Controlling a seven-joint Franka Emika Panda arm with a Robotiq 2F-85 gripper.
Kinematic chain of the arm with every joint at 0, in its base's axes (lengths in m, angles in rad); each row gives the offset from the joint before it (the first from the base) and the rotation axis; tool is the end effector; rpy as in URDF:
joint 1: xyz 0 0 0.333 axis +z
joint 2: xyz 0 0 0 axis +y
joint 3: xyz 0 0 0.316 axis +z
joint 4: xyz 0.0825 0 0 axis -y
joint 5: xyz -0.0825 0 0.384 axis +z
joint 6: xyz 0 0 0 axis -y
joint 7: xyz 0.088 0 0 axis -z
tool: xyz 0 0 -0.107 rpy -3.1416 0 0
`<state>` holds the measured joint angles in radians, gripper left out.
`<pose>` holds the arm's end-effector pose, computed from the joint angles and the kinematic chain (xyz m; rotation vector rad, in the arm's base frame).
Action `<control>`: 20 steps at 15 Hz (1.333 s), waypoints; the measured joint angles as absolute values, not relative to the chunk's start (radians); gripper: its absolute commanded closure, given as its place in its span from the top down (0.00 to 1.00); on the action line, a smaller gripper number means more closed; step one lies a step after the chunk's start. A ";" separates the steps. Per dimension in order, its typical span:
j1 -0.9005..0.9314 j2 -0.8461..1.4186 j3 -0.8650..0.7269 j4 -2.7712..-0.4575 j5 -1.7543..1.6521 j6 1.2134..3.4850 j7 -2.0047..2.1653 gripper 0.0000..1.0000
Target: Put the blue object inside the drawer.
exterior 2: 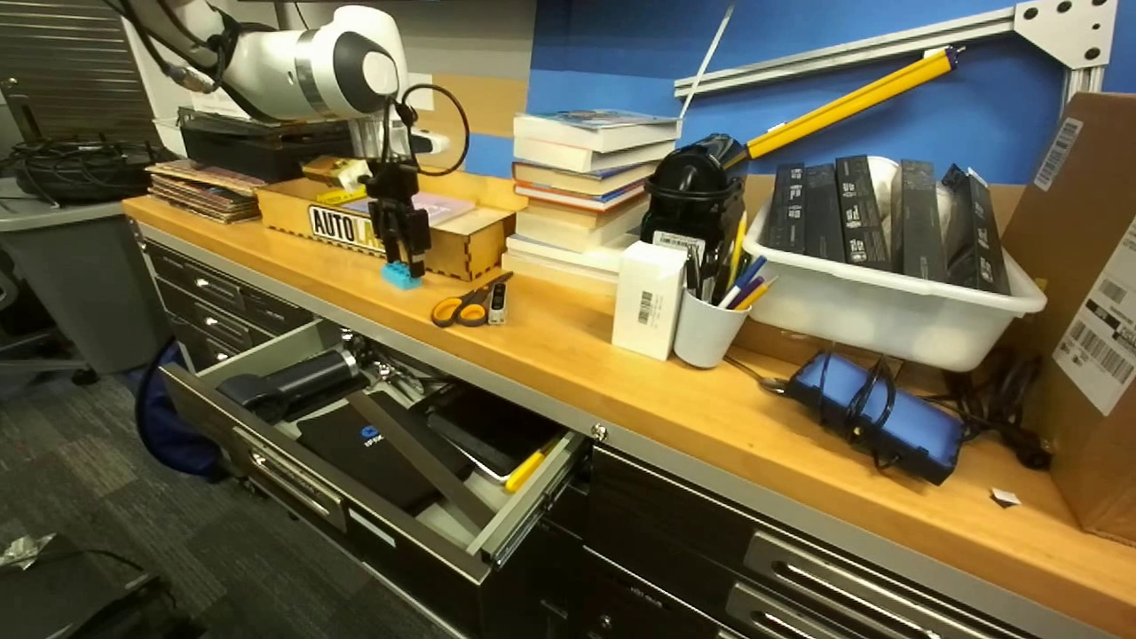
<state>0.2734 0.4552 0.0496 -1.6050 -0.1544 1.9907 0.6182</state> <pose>0.6409 0.2003 0.3608 2.9863 -0.3474 -0.0121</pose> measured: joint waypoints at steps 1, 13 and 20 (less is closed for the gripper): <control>0.273 0.455 0.050 -1.605 -0.153 1.991 0.618 0.46; 0.239 0.218 0.056 -1.887 -0.047 1.911 0.544 0.46; 0.155 0.080 0.041 -2.186 -0.020 2.036 0.722 0.46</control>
<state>0.1553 0.0800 0.0406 -2.1864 -0.0204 2.0360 0.7220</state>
